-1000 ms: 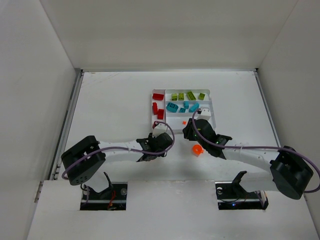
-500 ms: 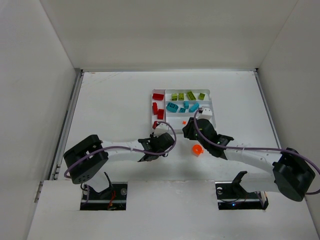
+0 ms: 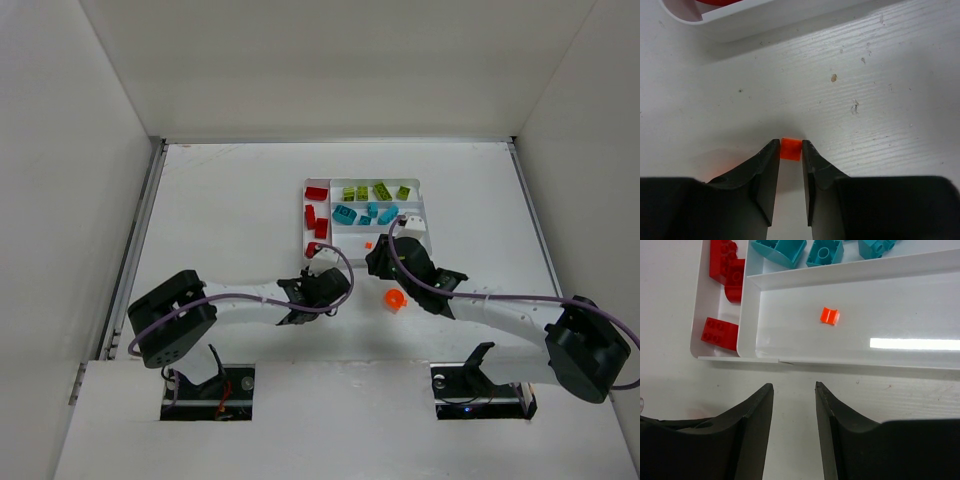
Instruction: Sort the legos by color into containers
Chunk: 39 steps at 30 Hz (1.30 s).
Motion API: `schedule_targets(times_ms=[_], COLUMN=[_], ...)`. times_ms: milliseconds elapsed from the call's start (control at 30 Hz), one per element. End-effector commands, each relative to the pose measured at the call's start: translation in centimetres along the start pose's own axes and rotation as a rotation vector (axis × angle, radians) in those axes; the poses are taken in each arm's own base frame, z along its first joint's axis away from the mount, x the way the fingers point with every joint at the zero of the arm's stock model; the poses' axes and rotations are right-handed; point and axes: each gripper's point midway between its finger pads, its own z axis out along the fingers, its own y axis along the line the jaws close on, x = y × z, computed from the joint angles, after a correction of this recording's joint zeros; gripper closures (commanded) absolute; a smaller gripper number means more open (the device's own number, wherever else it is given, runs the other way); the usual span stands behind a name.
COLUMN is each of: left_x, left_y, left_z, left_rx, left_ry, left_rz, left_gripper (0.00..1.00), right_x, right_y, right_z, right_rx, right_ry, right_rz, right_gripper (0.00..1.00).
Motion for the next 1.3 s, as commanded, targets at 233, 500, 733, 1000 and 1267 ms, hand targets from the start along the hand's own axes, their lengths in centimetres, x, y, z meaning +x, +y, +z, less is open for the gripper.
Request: schedule_targets(times_ms=[233, 500, 733, 1000, 1267], left_x=[-0.2, -5.4, -11.9, -17.9, -19.5], left_y=[0.6, -0.5, -2.2, -4.5, -4.6], left_z=[-1.2, -3.7, -3.4, 0.4, 2.9], left_rx=[-0.019, 0.052, 0.112, 0.151, 0.130], left_ry=[0.005, -0.099, -0.220, -0.280, -0.275], left_rz=[0.025, -0.064, -0.150, -0.184, -0.185], left_gripper=[0.84, 0.84, 0.84, 0.84, 0.62], right_x=[-1.7, -1.6, -1.6, -1.4, -1.5], right_y=[0.8, 0.7, -0.2, -1.1, -1.2], right_z=[-0.1, -0.1, -0.6, -1.2, -1.6], right_rx=[-0.029, -0.026, -0.017, -0.012, -0.019], right_ry=[-0.062, -0.061, -0.069, -0.073, -0.085], right_rz=[0.030, 0.026, 0.036, 0.047, 0.054], right_gripper=[0.55, 0.55, 0.55, 0.55, 0.54])
